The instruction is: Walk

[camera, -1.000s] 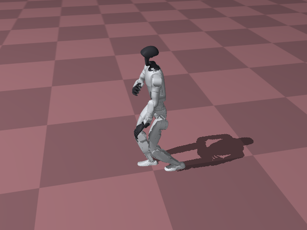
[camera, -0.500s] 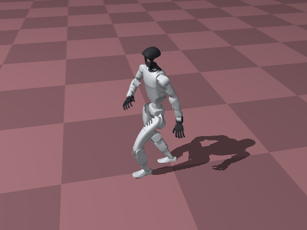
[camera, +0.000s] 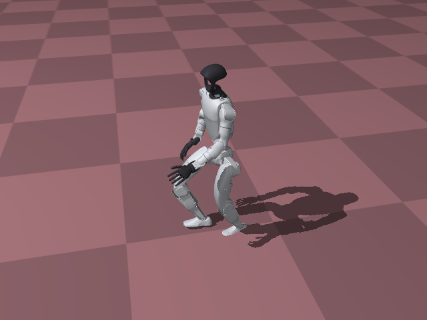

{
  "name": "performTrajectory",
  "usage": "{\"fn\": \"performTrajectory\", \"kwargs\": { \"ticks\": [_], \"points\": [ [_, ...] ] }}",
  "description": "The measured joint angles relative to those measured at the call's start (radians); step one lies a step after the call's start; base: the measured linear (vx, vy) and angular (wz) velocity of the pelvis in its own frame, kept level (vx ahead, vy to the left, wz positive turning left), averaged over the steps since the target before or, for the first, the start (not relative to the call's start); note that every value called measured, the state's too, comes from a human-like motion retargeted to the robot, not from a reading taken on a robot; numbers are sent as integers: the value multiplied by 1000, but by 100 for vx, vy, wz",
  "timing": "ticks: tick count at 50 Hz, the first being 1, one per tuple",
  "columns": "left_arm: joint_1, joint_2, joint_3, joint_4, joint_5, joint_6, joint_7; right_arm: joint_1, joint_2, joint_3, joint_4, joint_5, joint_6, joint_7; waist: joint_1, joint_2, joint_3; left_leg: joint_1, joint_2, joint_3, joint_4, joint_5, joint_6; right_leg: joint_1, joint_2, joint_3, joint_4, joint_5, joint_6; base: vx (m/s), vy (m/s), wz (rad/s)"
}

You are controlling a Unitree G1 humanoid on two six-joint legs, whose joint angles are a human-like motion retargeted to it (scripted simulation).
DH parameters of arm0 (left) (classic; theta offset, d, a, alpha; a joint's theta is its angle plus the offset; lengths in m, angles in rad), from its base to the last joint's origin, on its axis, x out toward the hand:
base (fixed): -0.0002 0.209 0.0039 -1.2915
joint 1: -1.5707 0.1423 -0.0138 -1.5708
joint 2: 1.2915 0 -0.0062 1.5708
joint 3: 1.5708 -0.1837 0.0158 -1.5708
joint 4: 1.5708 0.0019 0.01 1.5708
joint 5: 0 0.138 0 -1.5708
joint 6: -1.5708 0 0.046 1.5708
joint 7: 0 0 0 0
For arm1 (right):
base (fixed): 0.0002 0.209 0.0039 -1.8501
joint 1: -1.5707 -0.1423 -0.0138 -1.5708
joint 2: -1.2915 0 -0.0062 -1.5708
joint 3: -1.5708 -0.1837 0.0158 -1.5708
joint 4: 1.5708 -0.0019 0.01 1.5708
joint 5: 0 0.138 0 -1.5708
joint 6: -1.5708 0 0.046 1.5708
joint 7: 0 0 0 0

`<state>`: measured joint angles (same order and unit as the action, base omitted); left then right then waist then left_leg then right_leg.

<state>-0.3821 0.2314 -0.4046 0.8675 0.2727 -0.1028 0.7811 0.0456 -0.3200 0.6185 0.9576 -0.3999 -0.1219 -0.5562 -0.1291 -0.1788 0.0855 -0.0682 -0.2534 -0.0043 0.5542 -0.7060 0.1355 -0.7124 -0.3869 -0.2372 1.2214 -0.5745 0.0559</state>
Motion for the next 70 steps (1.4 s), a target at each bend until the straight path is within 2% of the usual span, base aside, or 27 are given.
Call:
{"fn": "performTrajectory", "kwargs": {
  "ticks": [5,8,11,13,16,18,20,24,28,32,37,40,42,45,48,50,51,55,58,60,64,68,70],
  "points": [
    [-121,63,17,-116,19,-19,56,73,37,-76,61,70,32,-26,-19,58,-26,96,69,0,-22,-50,-38,-72,153,0,-389,24,65,66,-18,-2],
    [-131,80,33,-133,14,-20,76,95,52,-85,85,89,34,-24,-46,64,-36,150,94,44,26,-74,-56,-95,168,27,-341,30,51,71,-17,17],
    [-91,76,44,-107,-10,-16,83,95,68,-71,99,96,28,-25,-63,84,-38,172,163,76,203,-76,-81,-96,202,41,-191,34,-5,74,-17,-4],
    [-45,69,52,-58,-38,-12,83,75,76,-49,105,98,19,-30,-76,124,-30,152,257,95,396,-4,-116,-69,260,16,-130,15,-60,70,-19,-23],
    [37,42,55,58,-53,-2,63,22,76,-11,87,99,-4,-38,-71,214,-12,44,421,76,724,223,-172,-3,400,-48,-140,-8,-151,64,-19,-55],
    [90,17,44,147,-33,14,35,-21,68,7,51,91,-21,-45,-52,248,-6,-44,489,58,896,342,-181,46,475,-60,-172,-24,-189,65,-16,-63],
    [143,-9,30,241,1,36,0,-70,56,21,3,77,-41,-58,-29,261,-3,-137,531,46,1023,366,-164,110,532,-53,-221,-42,-205,67,-14,-59],
    [269,-53,14,396,74,70,-56,-168,28,21,-130,72,-85,-80,38,258,5,-323,563,46,1119,238,-105,287,613,4,-363,-66,-193,68,-10,-64],
    [423,-74,14,472,99,76,-81,-246,-6,-3,-286,92,-125,-92,106,245,17,-468,561,76,992,119,-62,493,654,93,-511,-82,-167,71,-3,-76],
    [575,-83,25,499,98,73,-84,-320,-32,-10,-414,113,-160,-97,140,214,16,-558,506,142,677,73,-76,662,627,162,-611,-104,-136,74,7,-55],
    [684,-81,55,516,96,83,-80,-397,-42,0,-495,88,-157,-116,134,161,-26,-609,359,194,172,113,-132,758,565,183,-683,-116,-89,73,16,-4],
    [708,-82,72,523,89,91,-75,-398,-39,14,-499,61,-154,-116,135,148,-42,-647,336,196,194,130,-127,772,539,193,-580,-148,-76,74,15,-6],
    [705,-81,82,522,83,99,-68,-376,-31,28,-479,36,-145,-111,135,121,-57,-644,317,214,261,169,-97,776,491,188,-473,-140,-54,79,14,-11],
    [669,-77,86,513,73,108,-56,-313,-4,55,-414,-12,-125,-94,128,46,-72,-612,256,264,357,210,-35,747,373,185,-227,-13,18,74,13,19],
    [577,-59,85,482,60,107,-40,-252,44,80,-307,-45,-101,-53,101,-70,-75,-522,113,320,301,213,33,631,196,206,89,220,87,68,12,48],
    [497,-45,78,448,50,105,-16,-220,64,94,-233,-58,-82,-27,82,-102,-69,-456,50,318,258,195,62,542,116,215,248,296,76,70,10,40],
    [450,-37,74,431,44,105,-3,-206,72,98,-195,-59,-73,-17,71,-108,-64,-416,27,309,230,185,70,497,84,216,304,285,57,70,10,38],
    [253,-7,63,355,-2,102,33,-144,84,91,-63,-31,-31,3,28,-102,-36,-236,-43,245,102,146,74,328,-1,203,400,139,-19,70,6,44],
    [112,16,61,275,-56,86,40,-91,75,56,5,18,-1,-1,3,-72,-4,-98,-62,181,18,111,52,228,-5,163,302,20,-45,71,-1,51],
    [30,33,61,206,-81,72,47,-55,70,27,38,53,17,-7,-7,-50,21,-12,-57,139,-14,80,40,178,15,131,184,-23,-42,70,-5,49],
    [-88,71,46,51,-89,41,75,11,72,-36,90,123,49,-23,-7,-2,45,117,-9,74,-45,13,21,114,110,75,-144,-5,16,67,-8,39],
    [-140,106,29,-67,-55,23,104,55,90,-90,122,160,64,-38,11,45,18,162,45,46,-38,-46,-3,73,230,57,-497,56,79,62,-10,16],
    [-138,110,25,-89,-39,18,112,71,98,-103,128,168,64,-43,14,46,11,175,53,46,12,-74,-15,34,244,79,-510,68,95,58,-11,27]
  ]
}}
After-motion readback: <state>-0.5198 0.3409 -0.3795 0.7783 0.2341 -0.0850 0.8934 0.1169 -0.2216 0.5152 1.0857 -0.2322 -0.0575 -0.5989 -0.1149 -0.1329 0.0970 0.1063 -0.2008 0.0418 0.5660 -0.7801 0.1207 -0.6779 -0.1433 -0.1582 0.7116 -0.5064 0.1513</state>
